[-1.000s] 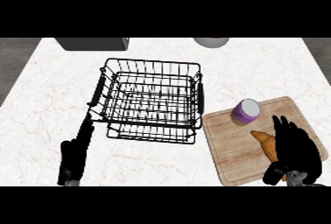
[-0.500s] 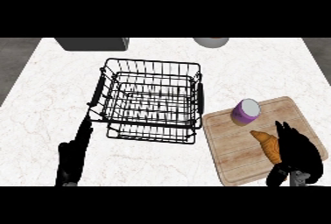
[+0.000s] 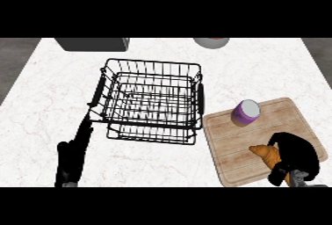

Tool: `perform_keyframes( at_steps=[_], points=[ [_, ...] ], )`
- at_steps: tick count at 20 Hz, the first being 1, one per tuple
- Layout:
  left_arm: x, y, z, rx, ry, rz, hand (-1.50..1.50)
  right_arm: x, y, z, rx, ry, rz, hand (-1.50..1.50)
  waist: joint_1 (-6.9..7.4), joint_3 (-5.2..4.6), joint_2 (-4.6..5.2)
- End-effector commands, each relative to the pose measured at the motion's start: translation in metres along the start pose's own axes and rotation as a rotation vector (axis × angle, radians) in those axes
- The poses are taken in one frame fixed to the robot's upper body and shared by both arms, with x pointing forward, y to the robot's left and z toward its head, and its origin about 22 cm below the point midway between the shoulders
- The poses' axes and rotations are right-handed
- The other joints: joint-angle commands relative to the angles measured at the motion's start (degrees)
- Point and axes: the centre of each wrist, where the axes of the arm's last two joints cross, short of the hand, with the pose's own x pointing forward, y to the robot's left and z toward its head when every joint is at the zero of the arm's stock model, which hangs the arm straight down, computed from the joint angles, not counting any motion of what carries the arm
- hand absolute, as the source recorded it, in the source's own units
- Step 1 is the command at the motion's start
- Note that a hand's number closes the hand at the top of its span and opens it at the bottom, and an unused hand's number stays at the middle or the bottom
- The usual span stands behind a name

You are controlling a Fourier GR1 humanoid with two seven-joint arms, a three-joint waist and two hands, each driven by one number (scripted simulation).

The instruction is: Pick the croissant from the cutting board and place it in the tiered basket

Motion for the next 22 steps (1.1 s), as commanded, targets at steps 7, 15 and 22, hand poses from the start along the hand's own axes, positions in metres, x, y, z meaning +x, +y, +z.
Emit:
perform_keyframes(
  at_steps=[7,15,22],
  points=[
    [-0.017,-0.017,0.005,-0.016,0.011,0.006,0.00,0.013,0.005,-0.019,-0.157,-0.127,0.116,1.50,0.26,0.33,0.24],
    [-0.004,0.006,0.003,-0.017,-0.001,0.005,0.00,0.063,0.019,0.060,-0.066,-0.496,-0.042,1.50,-0.08,0.31,-0.15],
    [-0.008,0.022,-0.014,0.047,0.005,-0.012,0.00,0.059,-0.037,0.129,-0.112,-0.629,-0.360,1.50,-1.60,0.22,-0.22]
  ],
)
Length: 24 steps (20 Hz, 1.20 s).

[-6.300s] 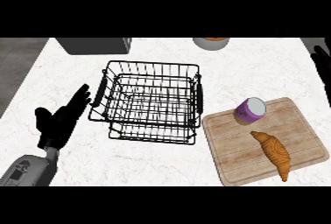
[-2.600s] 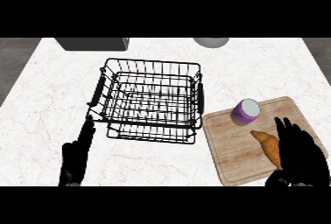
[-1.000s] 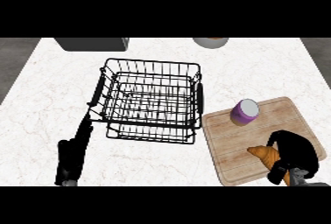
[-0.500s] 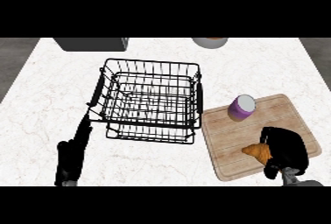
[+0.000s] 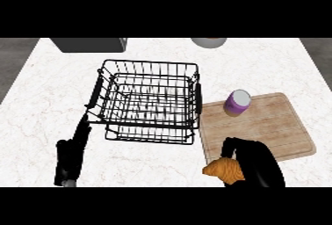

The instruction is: Pick the croissant from the cutting board and place it in the tiered basket

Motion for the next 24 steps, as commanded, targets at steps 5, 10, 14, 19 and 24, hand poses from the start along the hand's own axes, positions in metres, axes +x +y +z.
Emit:
perform_keyframes(
  at_steps=[5,10,14,19,24],
  points=[
    [-0.018,0.001,0.024,-0.006,0.016,0.026,0.00,0.028,-0.088,0.073,-0.273,-0.128,-0.334,1.50,0.24,0.02,-0.29],
    [0.006,-0.002,0.007,-0.022,-0.004,-0.008,0.00,0.039,-0.135,0.115,-0.410,-0.230,-0.219,1.50,0.28,-0.03,-0.13],
    [-0.005,-0.024,0.009,-0.006,-0.015,-0.002,0.00,0.050,-0.155,0.098,-0.414,-0.236,-0.208,1.50,0.68,-0.03,0.10],
    [0.007,-0.002,0.004,-0.002,0.006,0.002,0.00,0.086,-0.172,0.091,-0.442,-0.208,-0.225,1.50,0.97,-0.01,0.01],
    [0.005,-0.007,0.004,-0.030,-0.007,0.009,0.00,0.138,-0.195,0.057,-0.431,-0.174,-0.256,1.50,1.48,-0.02,0.09]
  ],
)
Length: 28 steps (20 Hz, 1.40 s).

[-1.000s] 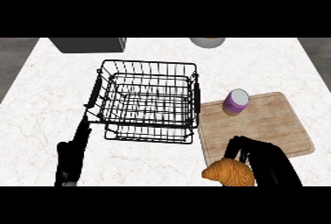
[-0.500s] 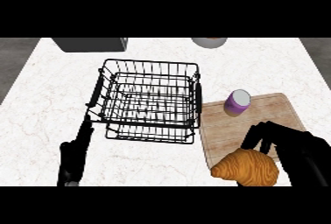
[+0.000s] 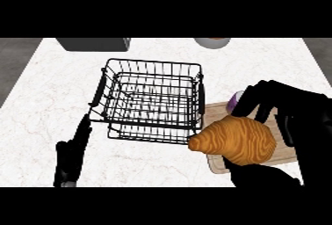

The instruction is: Pick the croissant from the cutting board and place it in the tiered basket

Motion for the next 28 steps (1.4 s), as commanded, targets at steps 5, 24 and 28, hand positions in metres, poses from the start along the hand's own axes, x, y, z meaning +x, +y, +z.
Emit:
perform_keyframes(
  at_steps=[5,24,28],
  points=[
    [-0.012,-0.015,0.004,-0.019,-0.012,-0.006,0.00,0.037,-0.006,-0.060,0.020,0.082,-0.041,1.50,0.31,0.04,0.22],
    [0.009,-0.009,-0.007,-0.028,-0.007,-0.011,0.00,0.043,0.106,-0.136,0.129,0.098,0.031,1.50,0.72,0.09,0.37],
    [-0.009,-0.013,0.010,-0.014,-0.006,-0.002,0.00,0.037,0.138,-0.128,0.176,0.115,-0.021,1.50,0.83,0.08,0.35]
  ],
)
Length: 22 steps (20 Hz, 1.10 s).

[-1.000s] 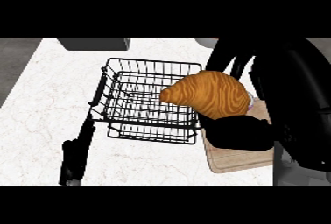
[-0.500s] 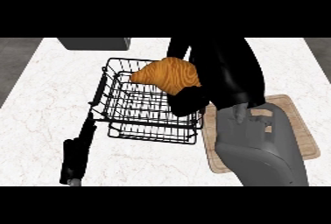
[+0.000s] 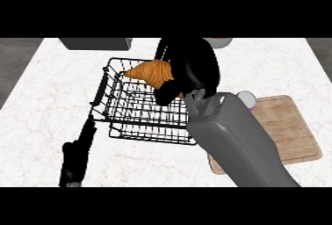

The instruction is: Pick the croissant from the cutting board and place it in the tiered basket

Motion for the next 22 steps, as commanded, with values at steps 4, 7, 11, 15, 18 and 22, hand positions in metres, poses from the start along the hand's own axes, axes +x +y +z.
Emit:
perform_keyframes(
  at_steps=[4,7,11,15,18,22],
  points=[
    [-0.002,0.006,-0.001,-0.014,-0.013,0.006,0.00,-0.022,0.016,-0.015,0.068,0.088,-0.312,-1.50,0.63,0.01,0.22],
    [0.006,-0.009,0.006,-0.002,-0.030,0.004,0.00,-0.033,0.046,-0.007,0.083,0.116,-0.420,-1.50,1.05,0.05,0.20],
    [-0.002,0.005,-0.002,-0.003,0.001,-0.015,0.00,-0.026,0.029,-0.019,0.031,0.057,-0.590,-1.50,0.50,0.02,0.19],
    [0.004,0.003,-0.001,-0.005,-0.021,-0.006,0.00,-0.037,0.020,-0.024,-0.030,0.047,-0.727,-1.50,-0.05,0.04,0.05],
    [0.002,0.000,-0.007,0.030,0.006,0.001,0.00,-0.042,0.021,-0.012,-0.195,0.028,-0.726,-1.50,-0.82,0.02,-0.12],
    [-0.006,0.005,0.014,0.021,0.010,0.002,0.00,-0.086,-0.048,-0.022,-0.419,0.133,-0.728,-1.50,-1.65,0.05,-0.56]
  ],
)
